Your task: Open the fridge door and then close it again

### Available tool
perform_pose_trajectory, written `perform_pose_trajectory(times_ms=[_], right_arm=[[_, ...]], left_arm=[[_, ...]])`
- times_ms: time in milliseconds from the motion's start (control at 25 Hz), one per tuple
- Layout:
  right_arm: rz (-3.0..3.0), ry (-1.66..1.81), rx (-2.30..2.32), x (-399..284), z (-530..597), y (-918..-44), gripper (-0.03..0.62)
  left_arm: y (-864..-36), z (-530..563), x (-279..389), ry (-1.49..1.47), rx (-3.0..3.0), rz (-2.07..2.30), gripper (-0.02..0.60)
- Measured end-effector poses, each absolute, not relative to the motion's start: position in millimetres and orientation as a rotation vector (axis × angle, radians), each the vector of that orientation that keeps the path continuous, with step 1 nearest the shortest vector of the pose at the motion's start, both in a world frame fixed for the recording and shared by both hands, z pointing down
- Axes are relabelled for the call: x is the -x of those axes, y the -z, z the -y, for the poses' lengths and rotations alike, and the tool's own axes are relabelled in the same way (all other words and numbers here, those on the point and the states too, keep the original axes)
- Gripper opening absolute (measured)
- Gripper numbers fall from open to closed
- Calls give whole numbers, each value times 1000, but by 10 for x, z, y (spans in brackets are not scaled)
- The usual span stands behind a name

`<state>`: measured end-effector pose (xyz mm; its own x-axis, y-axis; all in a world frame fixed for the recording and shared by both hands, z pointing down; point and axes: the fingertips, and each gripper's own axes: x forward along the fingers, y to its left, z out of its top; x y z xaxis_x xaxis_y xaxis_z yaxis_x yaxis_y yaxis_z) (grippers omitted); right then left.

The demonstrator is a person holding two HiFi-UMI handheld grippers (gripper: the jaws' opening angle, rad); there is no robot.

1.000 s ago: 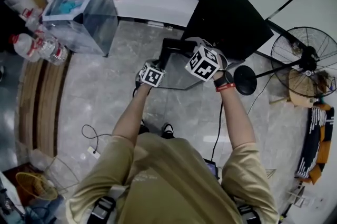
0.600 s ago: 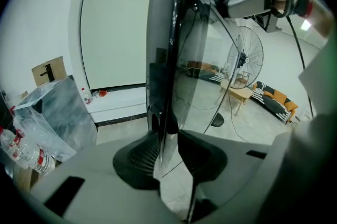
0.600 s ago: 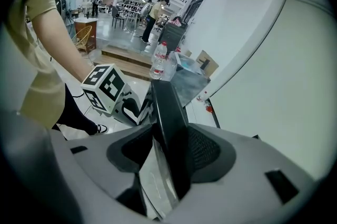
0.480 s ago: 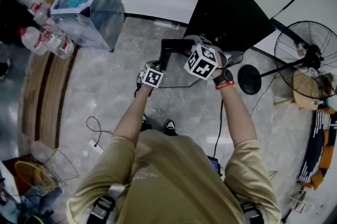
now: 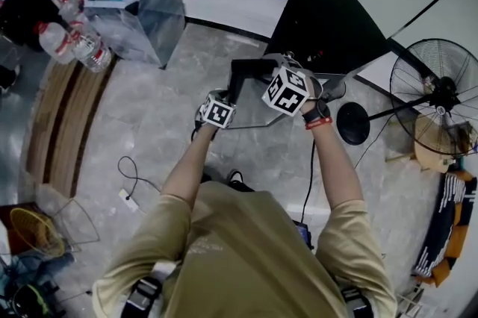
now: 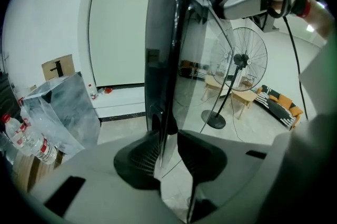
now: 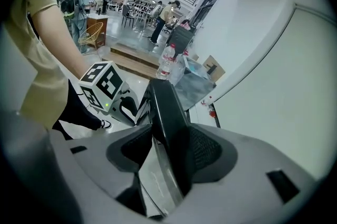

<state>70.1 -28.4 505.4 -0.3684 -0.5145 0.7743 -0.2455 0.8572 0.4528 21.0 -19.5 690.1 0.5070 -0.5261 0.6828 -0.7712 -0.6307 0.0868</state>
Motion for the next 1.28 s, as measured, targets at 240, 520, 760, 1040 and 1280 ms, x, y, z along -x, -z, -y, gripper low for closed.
perform_pose_trajectory(times_ms=[240,520,760,1040,1280], right_arm=[[1982,345,-534,-687,128,-5073,229],[1999,387,-523,-689,-93,-5068,239],[2016,411,-494,-740,-259,-5066,245],[2032,439,-468,-780,-404,-5071,247],[2041,457,-447,-816,-486,-5069,250]], left_arm=[[-6919,16,-205,-876,-2356,1114,114],[-6913,-243,-196,-862,-2335,1148,112],[-6919,-422,-298,-831,-2343,1149,112],[-6936,-618,-349,-832,-2314,1170,109],[-6930,-696,-410,-813,-2323,1191,106]])
